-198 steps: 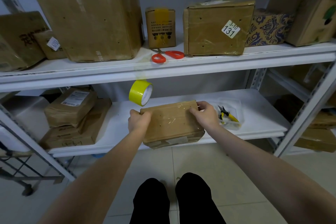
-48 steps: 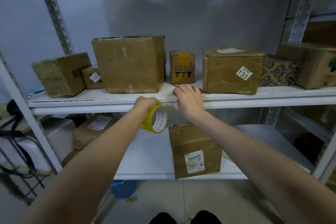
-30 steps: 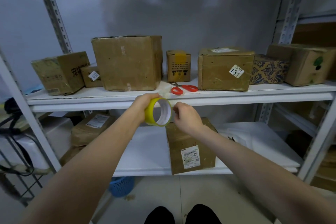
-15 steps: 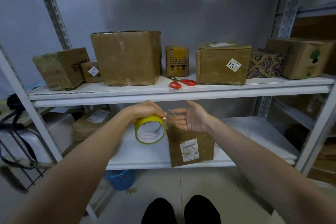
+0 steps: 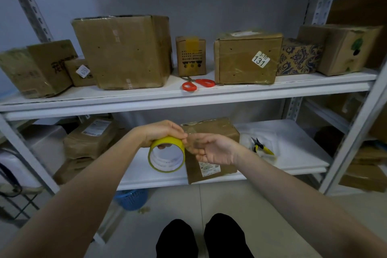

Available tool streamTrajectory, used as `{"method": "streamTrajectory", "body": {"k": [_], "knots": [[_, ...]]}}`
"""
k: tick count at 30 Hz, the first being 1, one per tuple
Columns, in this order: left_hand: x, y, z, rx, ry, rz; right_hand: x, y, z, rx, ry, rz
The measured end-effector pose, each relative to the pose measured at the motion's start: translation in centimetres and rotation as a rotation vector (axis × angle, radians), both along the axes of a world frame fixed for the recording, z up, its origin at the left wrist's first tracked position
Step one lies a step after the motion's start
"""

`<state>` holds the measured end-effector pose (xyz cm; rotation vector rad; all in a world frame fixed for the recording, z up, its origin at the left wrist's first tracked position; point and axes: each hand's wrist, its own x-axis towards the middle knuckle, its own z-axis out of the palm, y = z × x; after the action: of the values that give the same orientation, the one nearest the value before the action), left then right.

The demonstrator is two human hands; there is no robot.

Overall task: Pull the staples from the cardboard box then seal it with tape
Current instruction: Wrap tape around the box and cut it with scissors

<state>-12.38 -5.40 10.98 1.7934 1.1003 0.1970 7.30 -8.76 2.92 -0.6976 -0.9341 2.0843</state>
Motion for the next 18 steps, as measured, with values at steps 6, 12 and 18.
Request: {"method": "streamTrajectory", "body": {"k": [6,12,18], "knots": [[0.4,0.1,-1.4,-0.090,-0.021,-0.015,-0.8,-0.2,-1.7,0.035,0.050,0.038],[-0.6,0.4,-2.9,-0.151,0.022,-0.008,0.0,-0.5,-3.5,0.046,-0.008,0.021],[-1.3,0.8,-3.5,-0.176,0.111,-0.076,1.0,-0.4,-3.9,-0.023,-0.138,-0.013]]}}
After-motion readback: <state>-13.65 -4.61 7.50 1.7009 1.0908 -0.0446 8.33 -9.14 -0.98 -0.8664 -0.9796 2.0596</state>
